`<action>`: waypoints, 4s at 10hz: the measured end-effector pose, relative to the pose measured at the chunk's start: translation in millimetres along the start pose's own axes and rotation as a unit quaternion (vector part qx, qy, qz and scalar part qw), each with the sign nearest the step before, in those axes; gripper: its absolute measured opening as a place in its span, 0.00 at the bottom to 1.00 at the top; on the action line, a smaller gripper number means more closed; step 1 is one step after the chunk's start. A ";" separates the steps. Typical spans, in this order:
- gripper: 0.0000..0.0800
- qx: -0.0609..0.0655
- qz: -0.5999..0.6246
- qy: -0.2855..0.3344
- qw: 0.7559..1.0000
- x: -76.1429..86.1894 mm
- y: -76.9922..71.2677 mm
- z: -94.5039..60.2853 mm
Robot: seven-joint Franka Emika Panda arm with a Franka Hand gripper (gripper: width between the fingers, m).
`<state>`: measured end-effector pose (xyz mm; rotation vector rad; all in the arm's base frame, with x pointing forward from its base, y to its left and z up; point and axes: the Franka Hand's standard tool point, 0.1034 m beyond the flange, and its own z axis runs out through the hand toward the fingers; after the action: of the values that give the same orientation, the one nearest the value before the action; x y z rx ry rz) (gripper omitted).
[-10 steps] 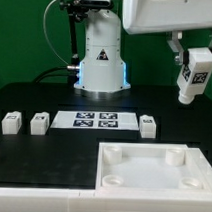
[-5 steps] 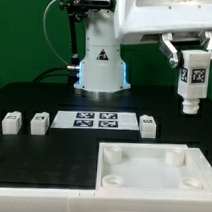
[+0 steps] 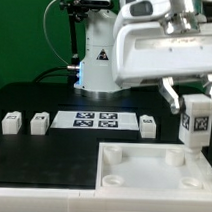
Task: Assemble one leg
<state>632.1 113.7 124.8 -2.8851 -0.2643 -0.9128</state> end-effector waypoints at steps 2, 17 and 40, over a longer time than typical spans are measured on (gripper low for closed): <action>0.37 0.004 0.008 -0.023 1.000 -10.3 -6.8 7.5; 0.39 -0.005 0.017 0.002 1.000 -28.8 2.0 33.6; 0.43 0.025 0.133 -0.320 0.938 -11.2 -2.6 47.5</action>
Offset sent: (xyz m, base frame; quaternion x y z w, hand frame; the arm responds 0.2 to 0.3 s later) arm 0.0100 -0.0041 -0.0170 -0.0120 0.0137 -0.0015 0.9998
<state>649.2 121.9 79.7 -2.9700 0.0625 0.0942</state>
